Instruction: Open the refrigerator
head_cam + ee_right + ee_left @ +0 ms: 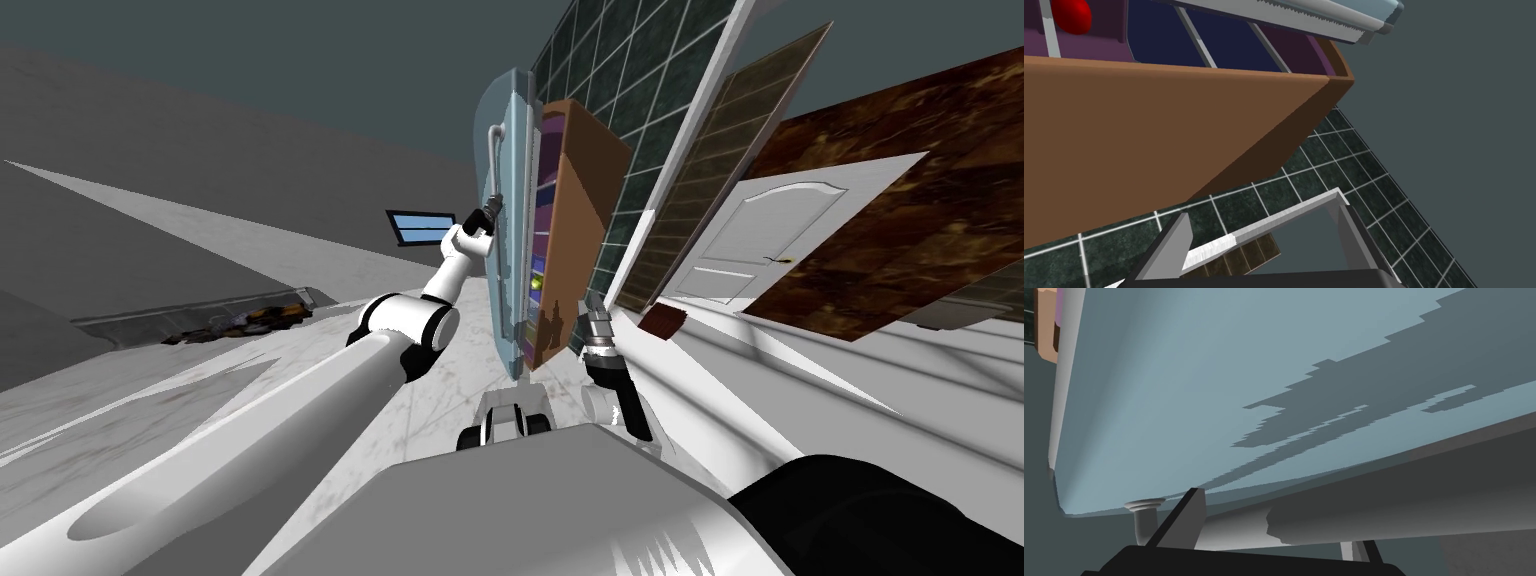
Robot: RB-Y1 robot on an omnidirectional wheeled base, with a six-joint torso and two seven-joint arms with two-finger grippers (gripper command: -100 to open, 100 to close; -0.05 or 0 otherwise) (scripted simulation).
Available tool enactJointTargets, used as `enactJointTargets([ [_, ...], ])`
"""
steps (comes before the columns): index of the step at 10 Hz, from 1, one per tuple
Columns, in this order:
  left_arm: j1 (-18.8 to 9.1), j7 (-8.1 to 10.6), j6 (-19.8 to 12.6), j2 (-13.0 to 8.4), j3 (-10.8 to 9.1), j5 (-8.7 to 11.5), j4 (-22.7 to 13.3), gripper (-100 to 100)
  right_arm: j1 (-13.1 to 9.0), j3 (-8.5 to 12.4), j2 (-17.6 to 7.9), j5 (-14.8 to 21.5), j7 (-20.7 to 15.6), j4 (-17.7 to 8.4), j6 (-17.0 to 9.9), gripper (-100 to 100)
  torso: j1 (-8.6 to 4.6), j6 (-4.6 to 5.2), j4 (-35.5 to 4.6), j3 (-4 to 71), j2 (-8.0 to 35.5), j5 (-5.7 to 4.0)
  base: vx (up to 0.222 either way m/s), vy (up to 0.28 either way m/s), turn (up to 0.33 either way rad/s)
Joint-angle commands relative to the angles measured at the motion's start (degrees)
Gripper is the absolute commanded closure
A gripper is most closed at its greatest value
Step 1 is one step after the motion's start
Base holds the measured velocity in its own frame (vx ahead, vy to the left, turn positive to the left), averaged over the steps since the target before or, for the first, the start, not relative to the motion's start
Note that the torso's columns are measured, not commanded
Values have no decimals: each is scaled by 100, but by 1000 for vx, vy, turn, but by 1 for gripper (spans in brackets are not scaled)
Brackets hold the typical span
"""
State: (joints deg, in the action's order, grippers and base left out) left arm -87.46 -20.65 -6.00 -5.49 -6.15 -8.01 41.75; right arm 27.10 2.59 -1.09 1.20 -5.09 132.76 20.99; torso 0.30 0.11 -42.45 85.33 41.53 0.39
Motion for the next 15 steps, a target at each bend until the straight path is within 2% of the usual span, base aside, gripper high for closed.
enactJointTargets([
  [1,-177,414,147,-17,191,-28,-122,100,1,2,-2,0,0,0,0,0,58,-12,10,-14,8,4,21,228,-25],
  [2,-177,504,147,-17,191,-28,-122,100,0,2,-3,0,0,0,0,0,66,-29,9,-13,9,14,28,128,-7],
  [3,-320,659,256,27,439,-115,-318,100,1,2,-2,0,0,-1,0,0,29,-28,10,-6,5,14,32,199,79],
  [5,-320,913,256,27,439,-115,-318,100,0,3,-3,0,0,-1,0,0,10,-21,6,-5,7,-10,21,176,4],
  [6,-463,1059,366,72,686,-203,-513,100,1,2,-1,0,0,0,0,0,-33,-11,8,-9,12,-11,28,186,65],
  [8,-463,1322,366,72,686,-203,-513,100,0,2,-2,0,0,0,0,0,-22,-10,11,-16,18,-23,24,144,-2],
  [9,-606,1454,475,117,934,-291,-708,100,0,1,-1,0,0,0,0,0,-45,-5,9,-13,19,-19,35,182,54],
  [11,-606,1730,475,117,934,-291,-708,100,0,2,-2,0,0,0,0,0,-10,-12,23,-30,27,-20,33,146,-2],
  [12,-749,1862,584,161,1181,-379,-903,100,0,1,-1,0,0,0,0,0,-31,-9,23,-30,34,-18,40,184,56],
  [14,-749,2139,584,161,1181,-379,-903,100,0,2,-2,0,0,0,0,0,-2,-17,26,-39,38,-18,31,163,-4],
  [15,-737,2007,583,157,1247,-393,-858,100,0,1,-1,0,0,0,0,0,-26,-13,29,-44,49,-17,4,39,12],
])
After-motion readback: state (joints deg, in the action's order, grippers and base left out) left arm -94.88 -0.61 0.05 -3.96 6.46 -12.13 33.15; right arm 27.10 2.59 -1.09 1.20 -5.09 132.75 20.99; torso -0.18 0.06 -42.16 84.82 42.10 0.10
